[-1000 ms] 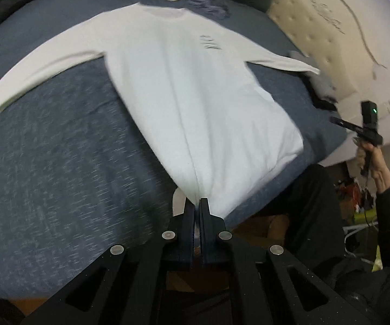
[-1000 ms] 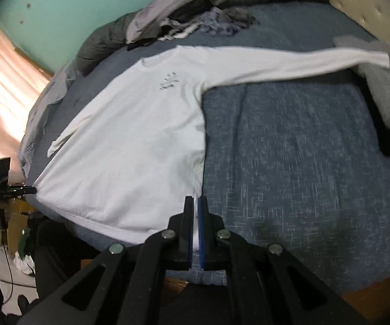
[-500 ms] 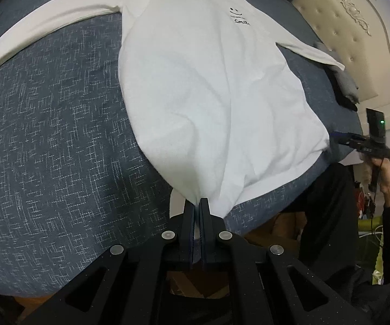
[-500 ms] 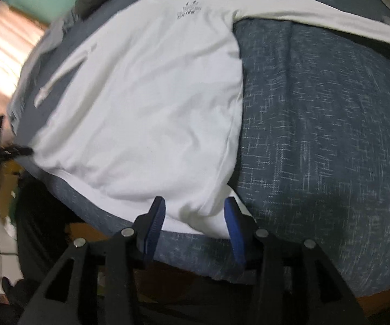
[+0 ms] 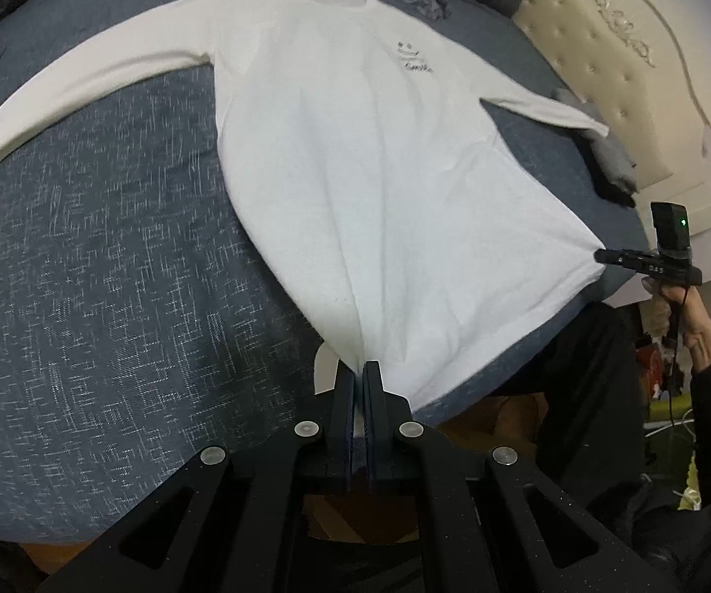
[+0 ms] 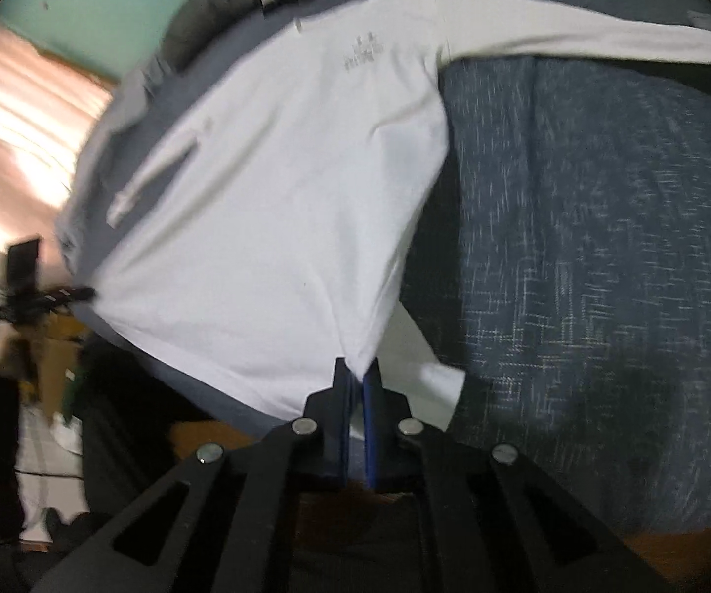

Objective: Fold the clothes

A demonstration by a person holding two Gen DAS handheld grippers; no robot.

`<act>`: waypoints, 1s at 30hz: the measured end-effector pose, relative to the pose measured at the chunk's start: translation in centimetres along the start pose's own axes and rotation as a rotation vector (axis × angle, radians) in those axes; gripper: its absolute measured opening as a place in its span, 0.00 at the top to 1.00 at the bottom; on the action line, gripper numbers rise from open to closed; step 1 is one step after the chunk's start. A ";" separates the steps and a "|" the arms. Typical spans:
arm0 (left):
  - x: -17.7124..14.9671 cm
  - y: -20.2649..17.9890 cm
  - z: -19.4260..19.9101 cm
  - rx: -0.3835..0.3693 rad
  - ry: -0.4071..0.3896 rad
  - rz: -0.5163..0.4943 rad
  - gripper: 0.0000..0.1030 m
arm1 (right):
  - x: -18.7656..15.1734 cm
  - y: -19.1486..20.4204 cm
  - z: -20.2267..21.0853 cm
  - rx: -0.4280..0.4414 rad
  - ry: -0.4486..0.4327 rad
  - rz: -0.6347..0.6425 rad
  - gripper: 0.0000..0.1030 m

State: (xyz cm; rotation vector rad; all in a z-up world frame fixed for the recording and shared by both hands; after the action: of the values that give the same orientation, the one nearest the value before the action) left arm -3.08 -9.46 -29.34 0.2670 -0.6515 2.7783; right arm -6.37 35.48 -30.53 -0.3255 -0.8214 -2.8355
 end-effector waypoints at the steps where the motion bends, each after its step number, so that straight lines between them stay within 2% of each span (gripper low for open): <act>1: 0.0 -0.1 0.5 -0.002 -0.005 -0.004 0.97 | 0.0 0.1 0.9 0.024 -0.015 -0.014 0.96; 5: 0.0 -0.2 1.4 -0.003 -0.011 -0.009 0.97 | -0.1 -0.2 2.9 0.090 -0.064 -0.068 0.96; 8: -0.1 0.3 0.2 -0.002 0.007 0.011 0.97 | -0.7 -3.0 1.3 0.021 -0.053 -0.123 0.96; 14: 0.2 1.9 -4.9 0.013 0.061 0.108 0.94 | -1.3 -7.6 -1.2 -0.127 -0.044 -0.171 0.96; 18: -0.2 1.6 -5.8 0.006 0.083 0.095 0.93 | -0.7 -8.4 -0.8 -0.148 -0.053 -0.162 0.96; 21: -0.5 1.3 -6.4 0.000 0.100 0.083 0.89 | -0.3 -8.6 -0.4 -0.155 -0.054 -0.149 0.96; 23: -0.7 1.1 -6.7 -0.005 0.112 0.075 0.76 | -0.3 -8.8 -0.2 -0.157 -0.055 -0.148 0.96; 24: -0.8 1.0 -6.9 -0.007 0.118 0.071 0.74 | -0.3 -8.9 -0.1 -0.156 -0.056 -0.149 0.96; 30: -1.6 0.4 -8.9 0.004 0.161 0.041 0.73 | -0.4 -8.7 -0.2 -0.153 -0.048 -0.144 0.96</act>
State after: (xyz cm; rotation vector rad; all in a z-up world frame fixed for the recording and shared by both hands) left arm -2.67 -6.13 -37.73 0.0304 -0.6173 2.8031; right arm -7.95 42.65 -35.21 -0.3707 -0.6623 -3.0449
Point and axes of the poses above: each gripper's, at about its wrist camera, not at the fingertips, and z roughly against the way its jaws point, y to its left, x to its top, the point moved 9 cm from there along -z, roughly the way its jaws point, and after that the axes turned 1 degree about -z, right-handed, at the moved point
